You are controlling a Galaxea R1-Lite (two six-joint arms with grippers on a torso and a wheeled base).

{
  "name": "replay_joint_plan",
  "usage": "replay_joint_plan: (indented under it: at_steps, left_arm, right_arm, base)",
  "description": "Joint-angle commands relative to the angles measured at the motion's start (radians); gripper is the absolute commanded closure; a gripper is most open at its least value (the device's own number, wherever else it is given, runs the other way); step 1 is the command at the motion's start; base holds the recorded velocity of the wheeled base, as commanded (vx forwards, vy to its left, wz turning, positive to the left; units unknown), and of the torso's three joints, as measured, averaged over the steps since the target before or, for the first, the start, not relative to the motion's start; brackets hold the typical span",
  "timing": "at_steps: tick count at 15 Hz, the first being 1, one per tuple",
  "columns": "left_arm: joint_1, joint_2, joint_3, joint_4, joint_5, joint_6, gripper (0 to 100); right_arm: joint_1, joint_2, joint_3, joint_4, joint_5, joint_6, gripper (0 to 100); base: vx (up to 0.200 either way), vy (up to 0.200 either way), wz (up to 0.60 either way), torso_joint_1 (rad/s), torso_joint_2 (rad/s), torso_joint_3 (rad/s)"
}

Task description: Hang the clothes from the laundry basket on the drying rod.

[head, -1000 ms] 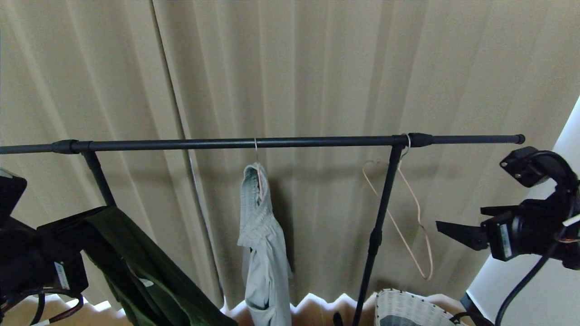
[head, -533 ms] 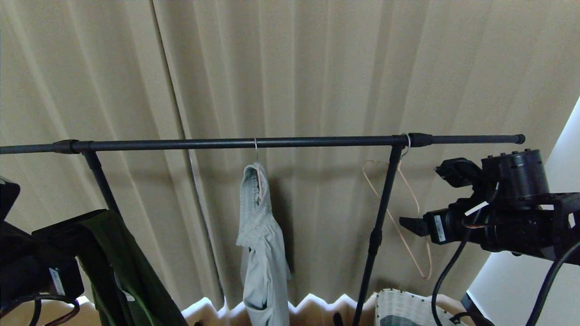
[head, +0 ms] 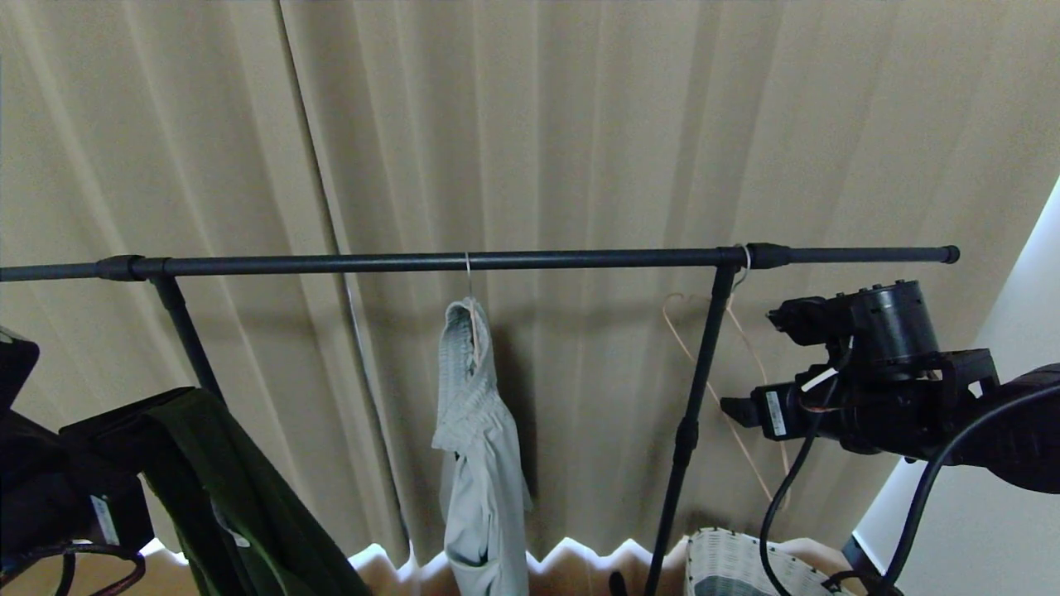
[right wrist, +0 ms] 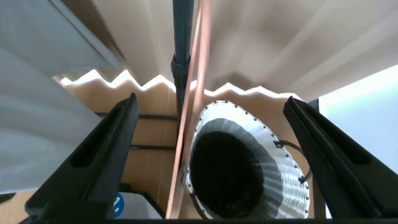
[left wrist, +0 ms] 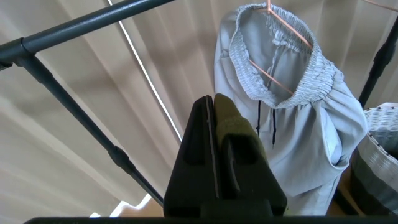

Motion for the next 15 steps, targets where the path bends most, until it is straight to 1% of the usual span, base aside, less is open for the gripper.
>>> replay_joint_plan:
  at_steps: [1,4,5,12,13,15]
  left_arm:
    - [0.000,-0.005,0.001,-0.001,0.000,0.000,100]
    - [0.000,-0.008,0.001,-0.001,0.000,-0.002,100]
    - [0.000,-0.010,0.002,-0.001,0.000,-0.002,100]
    - [0.000,-0.022,0.013,-0.002,0.000,-0.002,100]
    - [0.002,-0.025,0.013,-0.002,0.000,-0.002,100]
    - [0.000,-0.028,0.013,-0.002,0.000,-0.002,100]
  right_arm:
    - [-0.001,0.027,-0.016,-0.005,0.000,0.002,0]
    - [-0.001,0.047,-0.039,-0.006,-0.002,0.019,0]
    - [-0.002,0.051,-0.041,-0.006,-0.002,0.019,100]
    - [-0.008,0.039,-0.039,-0.006,-0.006,0.020,100]
    - [-0.010,0.028,-0.036,-0.006,-0.037,0.022,100]
    - [-0.010,0.011,-0.036,-0.008,-0.074,0.022,100]
  base:
    - [0.000,0.000,0.00,0.000,0.00,0.000]
    - [0.000,0.000,0.00,0.000,0.00,0.000]
    - [0.000,0.000,0.00,0.000,0.00,0.000]
    - [0.000,0.000,0.00,0.000,0.00,0.000]
    - [0.000,0.000,0.00,0.000,0.00,0.000]
    - [0.000,0.000,0.00,0.000,0.00,0.000]
